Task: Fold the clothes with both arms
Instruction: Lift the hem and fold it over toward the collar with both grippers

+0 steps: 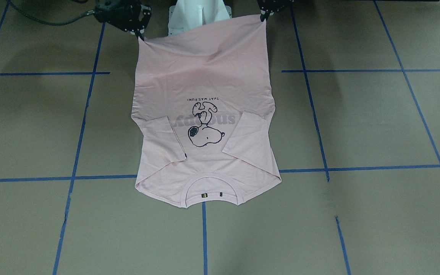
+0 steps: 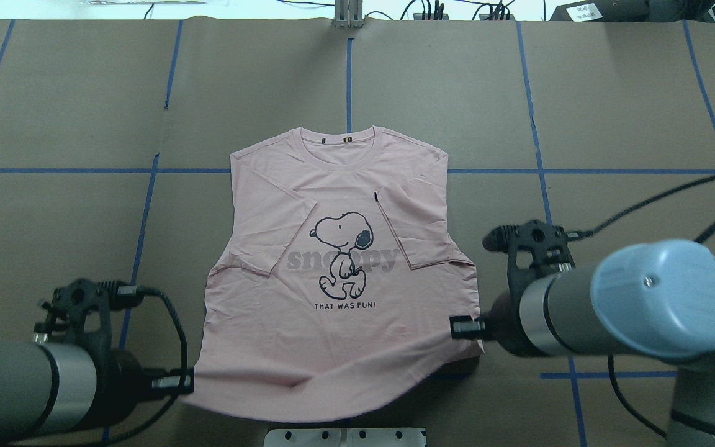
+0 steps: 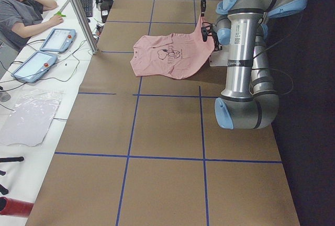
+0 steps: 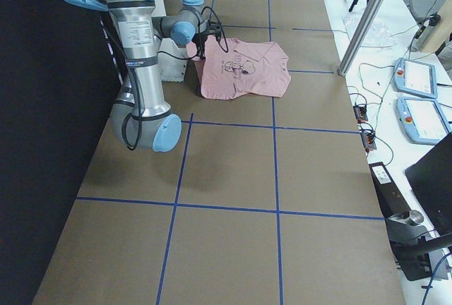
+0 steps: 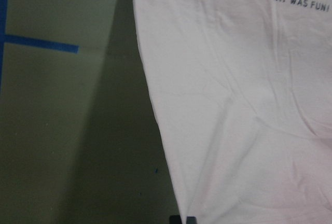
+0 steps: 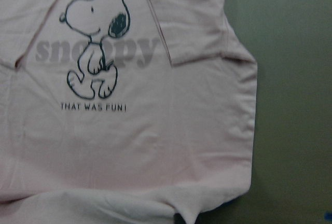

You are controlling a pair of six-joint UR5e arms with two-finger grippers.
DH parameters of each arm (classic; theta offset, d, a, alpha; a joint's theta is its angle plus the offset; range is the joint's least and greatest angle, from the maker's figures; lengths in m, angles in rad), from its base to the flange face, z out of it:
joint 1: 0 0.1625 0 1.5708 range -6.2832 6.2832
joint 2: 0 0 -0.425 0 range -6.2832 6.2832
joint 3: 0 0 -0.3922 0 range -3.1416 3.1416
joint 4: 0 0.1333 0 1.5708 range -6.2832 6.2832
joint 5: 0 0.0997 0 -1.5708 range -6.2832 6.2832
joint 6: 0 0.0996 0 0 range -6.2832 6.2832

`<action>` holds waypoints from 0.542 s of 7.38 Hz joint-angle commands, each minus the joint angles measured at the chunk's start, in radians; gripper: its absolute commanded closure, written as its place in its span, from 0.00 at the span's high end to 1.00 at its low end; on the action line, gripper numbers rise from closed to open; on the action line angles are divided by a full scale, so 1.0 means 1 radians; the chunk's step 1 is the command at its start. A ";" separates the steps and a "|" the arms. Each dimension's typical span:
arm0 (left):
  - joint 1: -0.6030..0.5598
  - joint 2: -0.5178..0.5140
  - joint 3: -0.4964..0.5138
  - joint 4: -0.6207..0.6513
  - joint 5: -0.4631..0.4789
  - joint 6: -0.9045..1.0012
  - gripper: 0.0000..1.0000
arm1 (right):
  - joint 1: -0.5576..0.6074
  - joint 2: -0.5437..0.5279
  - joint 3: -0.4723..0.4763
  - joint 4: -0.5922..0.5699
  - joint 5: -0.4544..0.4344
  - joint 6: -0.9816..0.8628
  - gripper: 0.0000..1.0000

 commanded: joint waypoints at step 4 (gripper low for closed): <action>-0.366 -0.187 0.383 -0.057 -0.033 0.283 0.00 | 0.297 0.188 -0.424 0.126 -0.002 -0.322 0.00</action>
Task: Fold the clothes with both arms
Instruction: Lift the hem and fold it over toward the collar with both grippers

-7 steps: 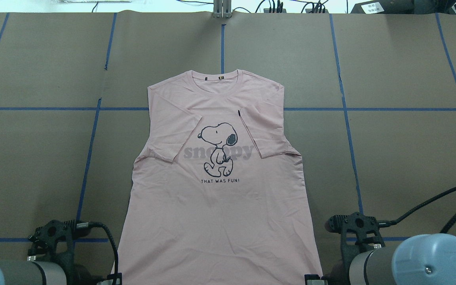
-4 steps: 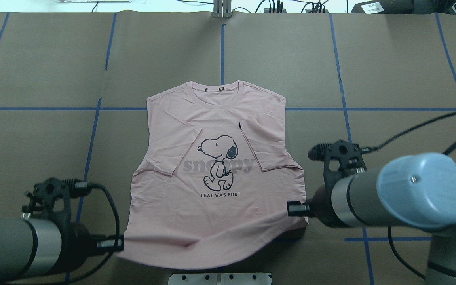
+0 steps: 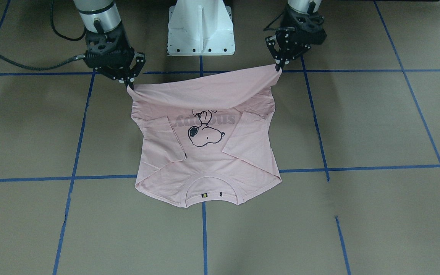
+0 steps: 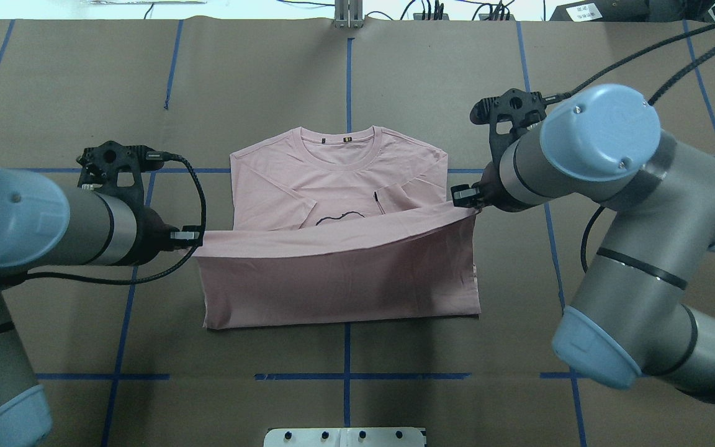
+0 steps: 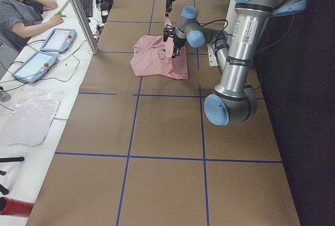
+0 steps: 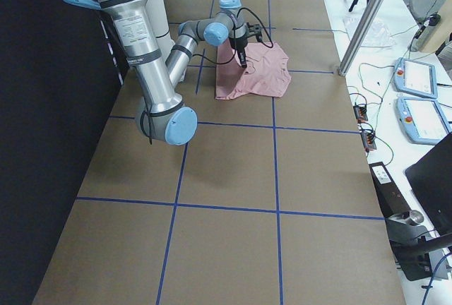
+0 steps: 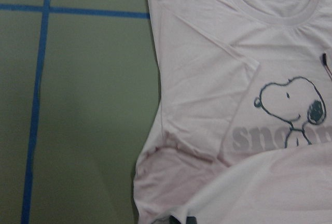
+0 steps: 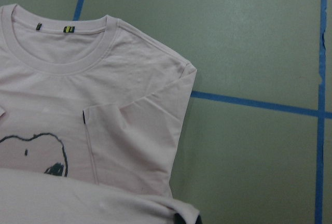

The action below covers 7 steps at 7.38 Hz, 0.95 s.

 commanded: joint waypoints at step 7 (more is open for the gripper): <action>-0.123 -0.130 0.602 -0.472 0.004 0.039 0.00 | 0.118 0.214 -0.706 0.537 0.007 -0.024 0.00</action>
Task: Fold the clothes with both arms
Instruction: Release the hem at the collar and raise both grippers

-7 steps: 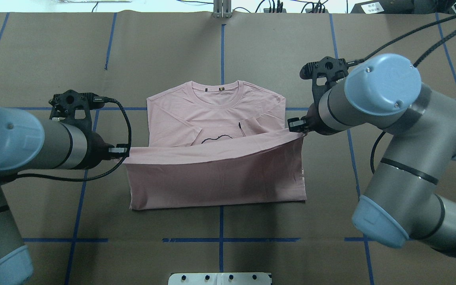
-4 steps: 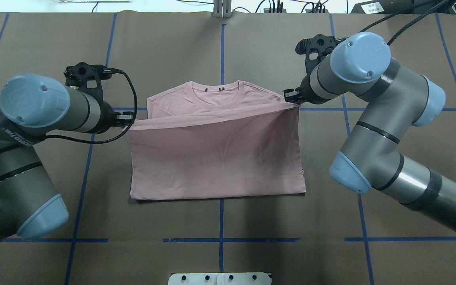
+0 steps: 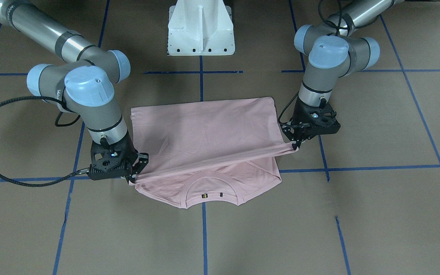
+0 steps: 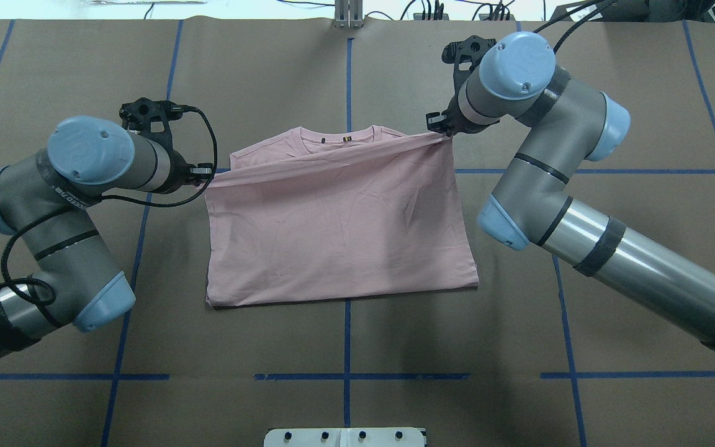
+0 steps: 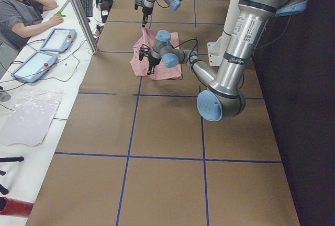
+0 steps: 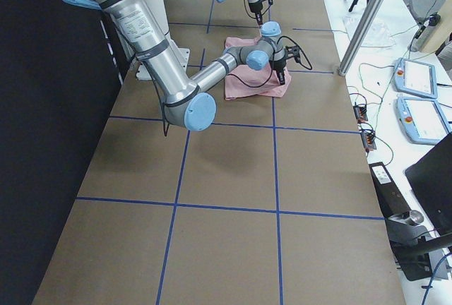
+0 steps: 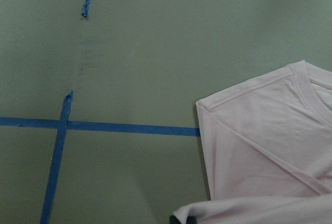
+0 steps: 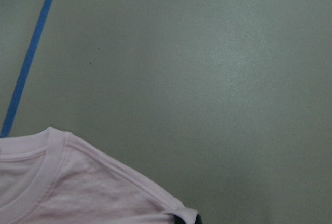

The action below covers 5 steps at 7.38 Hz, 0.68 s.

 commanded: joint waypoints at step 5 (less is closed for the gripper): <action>-0.007 -0.067 0.133 -0.065 0.003 -0.003 0.00 | 0.012 0.053 -0.133 0.082 -0.002 -0.002 0.00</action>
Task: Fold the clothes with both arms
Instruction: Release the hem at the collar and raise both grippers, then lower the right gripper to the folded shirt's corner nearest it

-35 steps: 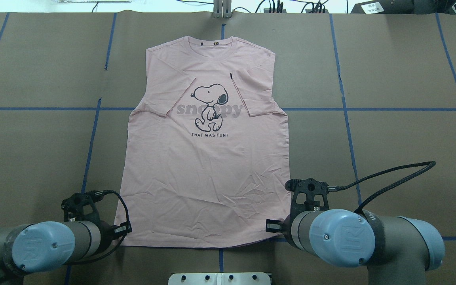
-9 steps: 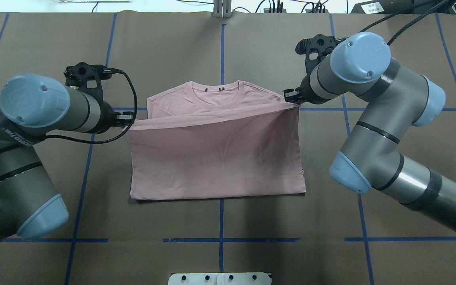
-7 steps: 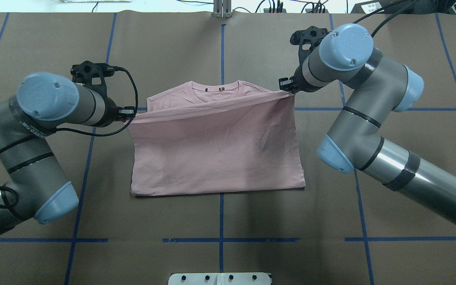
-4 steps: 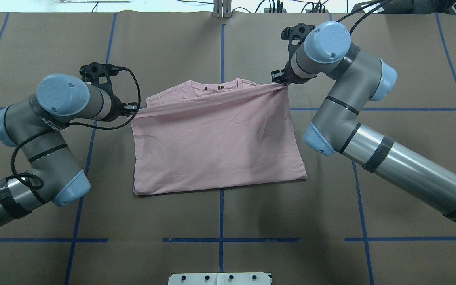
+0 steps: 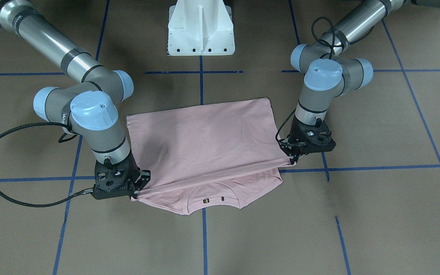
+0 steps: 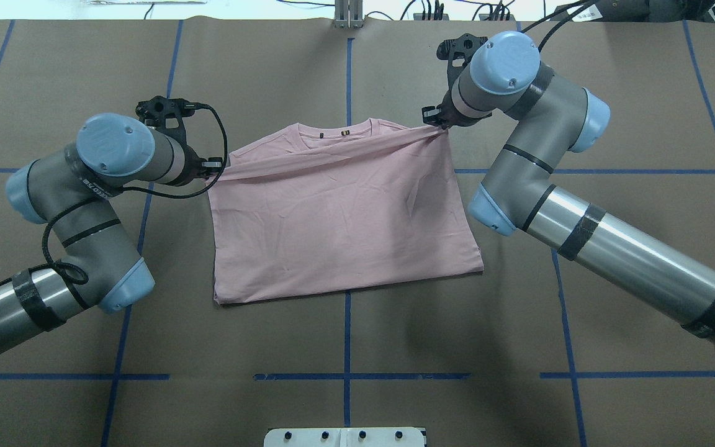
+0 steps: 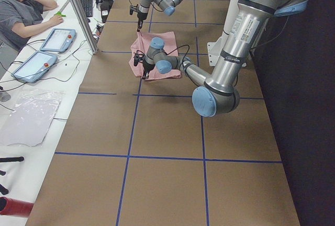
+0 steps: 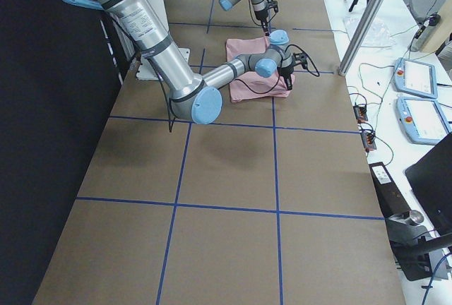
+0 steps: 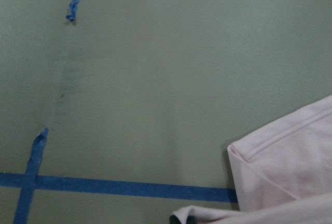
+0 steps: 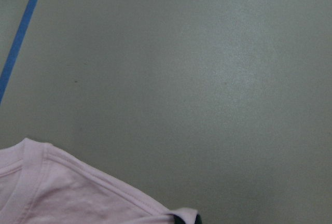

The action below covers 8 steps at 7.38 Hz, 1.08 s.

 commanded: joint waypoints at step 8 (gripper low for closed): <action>-0.081 -0.047 -0.074 0.021 -0.113 -0.028 1.00 | 0.008 -0.098 0.146 -0.004 0.144 0.154 1.00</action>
